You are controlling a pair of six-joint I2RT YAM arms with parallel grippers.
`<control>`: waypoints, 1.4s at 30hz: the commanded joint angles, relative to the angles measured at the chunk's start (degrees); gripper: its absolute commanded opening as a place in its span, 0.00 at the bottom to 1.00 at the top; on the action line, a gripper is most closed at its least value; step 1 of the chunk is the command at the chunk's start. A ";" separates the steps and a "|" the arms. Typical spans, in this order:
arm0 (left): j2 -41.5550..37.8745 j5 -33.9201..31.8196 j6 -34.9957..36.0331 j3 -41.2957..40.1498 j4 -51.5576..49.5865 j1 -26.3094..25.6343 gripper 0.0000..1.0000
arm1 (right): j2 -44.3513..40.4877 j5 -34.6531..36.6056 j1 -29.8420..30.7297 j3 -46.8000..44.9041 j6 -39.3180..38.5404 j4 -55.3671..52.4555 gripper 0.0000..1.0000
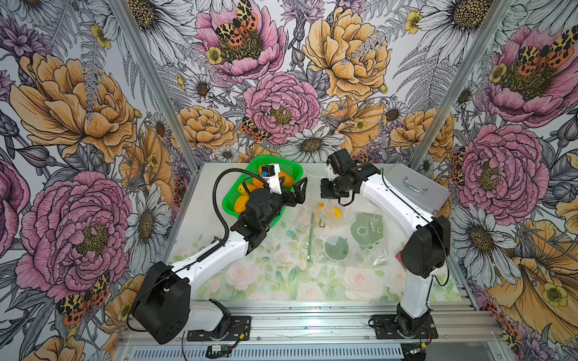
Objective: Place the mango in a zip-top bag and seal the zipper
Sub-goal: Place the mango in the zipper food storage bag, then pick up the mango from the basket.
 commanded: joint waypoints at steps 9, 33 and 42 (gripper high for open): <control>0.64 1.19 -6.95 5.79 -22.90 13.10 0.99 | -2.96 1.55 -0.35 -1.37 0.73 1.71 0.00; 25.98 2.24 -15.52 21.69 -33.01 26.52 0.99 | -0.95 -0.74 -0.31 -0.81 2.15 2.06 0.00; 31.55 -0.45 -18.39 23.74 -32.36 28.08 0.98 | 0.55 -1.45 -0.30 0.14 2.33 2.06 0.00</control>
